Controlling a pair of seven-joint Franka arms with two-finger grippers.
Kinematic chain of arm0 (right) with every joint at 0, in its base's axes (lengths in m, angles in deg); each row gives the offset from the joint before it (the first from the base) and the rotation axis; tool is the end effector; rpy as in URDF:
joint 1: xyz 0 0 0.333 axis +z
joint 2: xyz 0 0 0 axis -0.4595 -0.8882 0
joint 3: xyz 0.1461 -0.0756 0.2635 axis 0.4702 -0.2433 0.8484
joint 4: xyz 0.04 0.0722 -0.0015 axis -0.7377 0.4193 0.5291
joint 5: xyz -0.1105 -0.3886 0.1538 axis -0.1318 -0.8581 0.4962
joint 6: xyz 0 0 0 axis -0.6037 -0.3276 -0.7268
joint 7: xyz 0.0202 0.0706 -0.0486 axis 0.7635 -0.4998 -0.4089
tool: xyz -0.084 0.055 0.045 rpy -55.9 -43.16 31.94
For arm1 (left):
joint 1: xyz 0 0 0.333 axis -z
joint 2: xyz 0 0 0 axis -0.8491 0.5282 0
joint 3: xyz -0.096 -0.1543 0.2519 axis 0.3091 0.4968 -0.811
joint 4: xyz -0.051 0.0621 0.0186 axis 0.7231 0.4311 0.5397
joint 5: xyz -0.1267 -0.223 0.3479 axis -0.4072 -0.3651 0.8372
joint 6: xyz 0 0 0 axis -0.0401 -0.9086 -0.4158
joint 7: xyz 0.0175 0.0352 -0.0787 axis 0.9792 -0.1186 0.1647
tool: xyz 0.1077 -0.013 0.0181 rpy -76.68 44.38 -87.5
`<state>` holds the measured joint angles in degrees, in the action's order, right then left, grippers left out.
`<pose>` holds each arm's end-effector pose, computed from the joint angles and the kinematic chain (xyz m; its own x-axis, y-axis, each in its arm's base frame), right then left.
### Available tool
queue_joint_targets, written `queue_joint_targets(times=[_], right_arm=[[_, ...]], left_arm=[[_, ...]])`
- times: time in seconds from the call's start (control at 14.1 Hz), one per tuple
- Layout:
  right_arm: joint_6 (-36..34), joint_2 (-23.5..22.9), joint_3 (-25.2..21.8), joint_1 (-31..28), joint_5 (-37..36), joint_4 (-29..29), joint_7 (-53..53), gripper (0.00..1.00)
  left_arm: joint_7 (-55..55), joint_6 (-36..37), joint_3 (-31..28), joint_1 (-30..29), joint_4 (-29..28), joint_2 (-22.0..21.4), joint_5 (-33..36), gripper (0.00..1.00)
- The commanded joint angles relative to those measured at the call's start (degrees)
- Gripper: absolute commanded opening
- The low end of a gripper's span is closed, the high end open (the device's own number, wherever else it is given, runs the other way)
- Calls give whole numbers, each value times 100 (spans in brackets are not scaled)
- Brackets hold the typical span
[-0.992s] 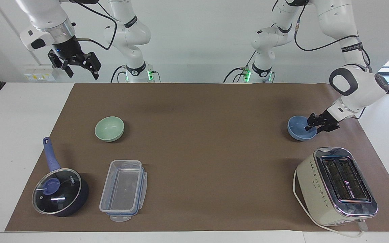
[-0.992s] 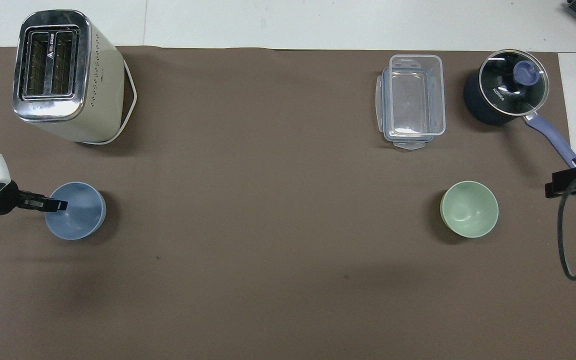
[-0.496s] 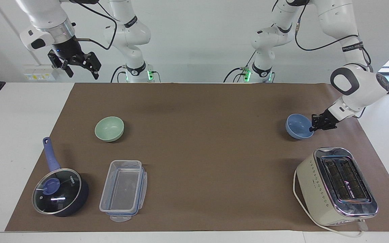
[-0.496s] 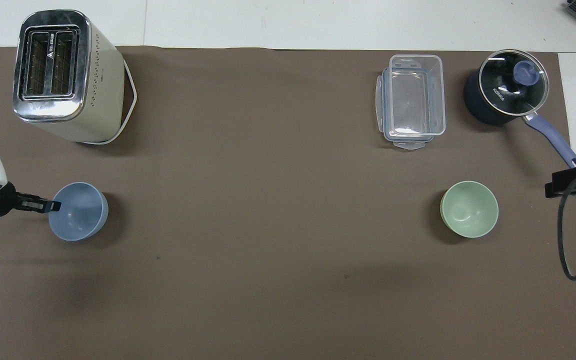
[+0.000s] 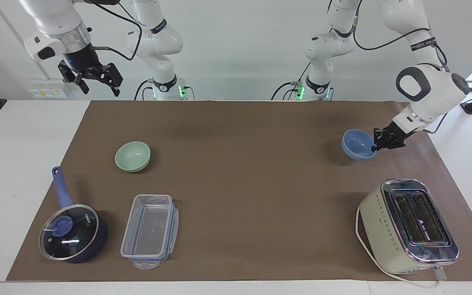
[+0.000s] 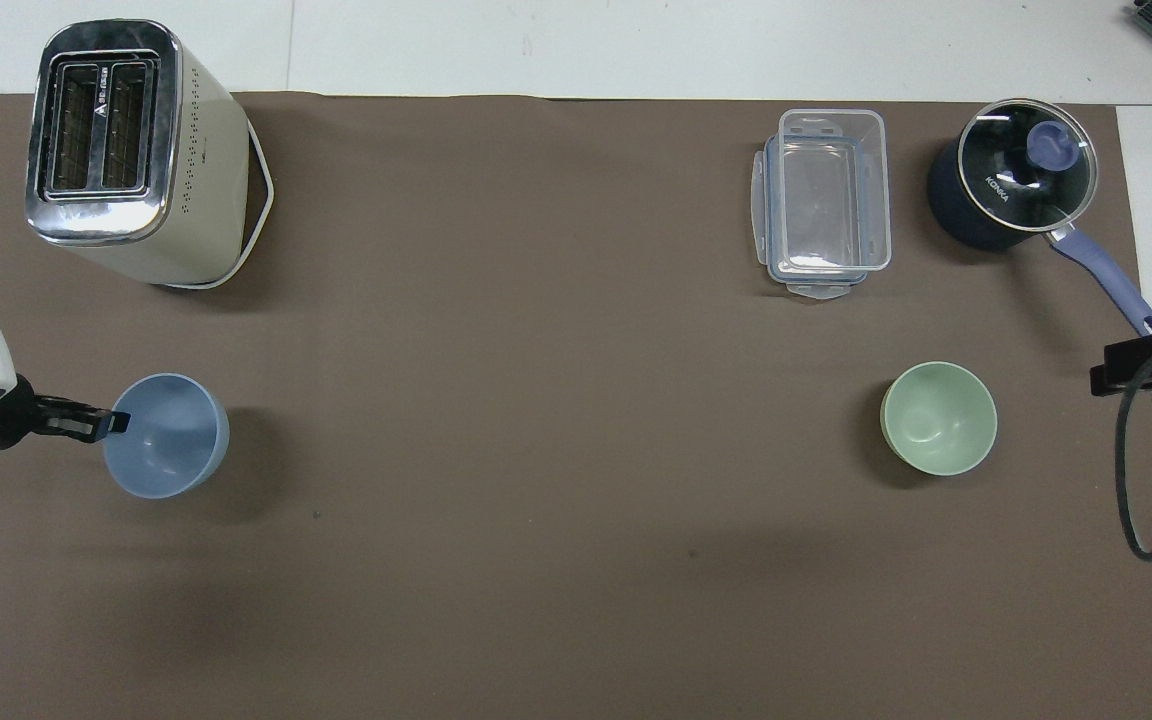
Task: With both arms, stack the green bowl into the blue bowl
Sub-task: 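Drag the blue bowl with the left gripper toward the table center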
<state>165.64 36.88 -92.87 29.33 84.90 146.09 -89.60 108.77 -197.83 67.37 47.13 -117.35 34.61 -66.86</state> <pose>0.5544 -0.0309 0.6485 0.9919 -0.1165 -0.0509 -0.1162 -0.9932 0.0085 0.5403 0.0890 0.3489 0.9476 -0.3131 0.0639 -0.3189 -0.9130 0.2544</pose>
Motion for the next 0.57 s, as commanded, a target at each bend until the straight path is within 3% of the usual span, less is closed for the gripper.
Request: queue_joint_targets(times=[0.0, 0.5], right_arm=[[-31, 36, -22, 4, 18, -7, 120, 100], [-31, 36, -22, 4, 18, -7, 120, 100]], left_arm=[[-619, -89, -53, 578, -371, -337, -72, 0], [-2999, -633, -44, 2229, -398, -284, -28, 0]])
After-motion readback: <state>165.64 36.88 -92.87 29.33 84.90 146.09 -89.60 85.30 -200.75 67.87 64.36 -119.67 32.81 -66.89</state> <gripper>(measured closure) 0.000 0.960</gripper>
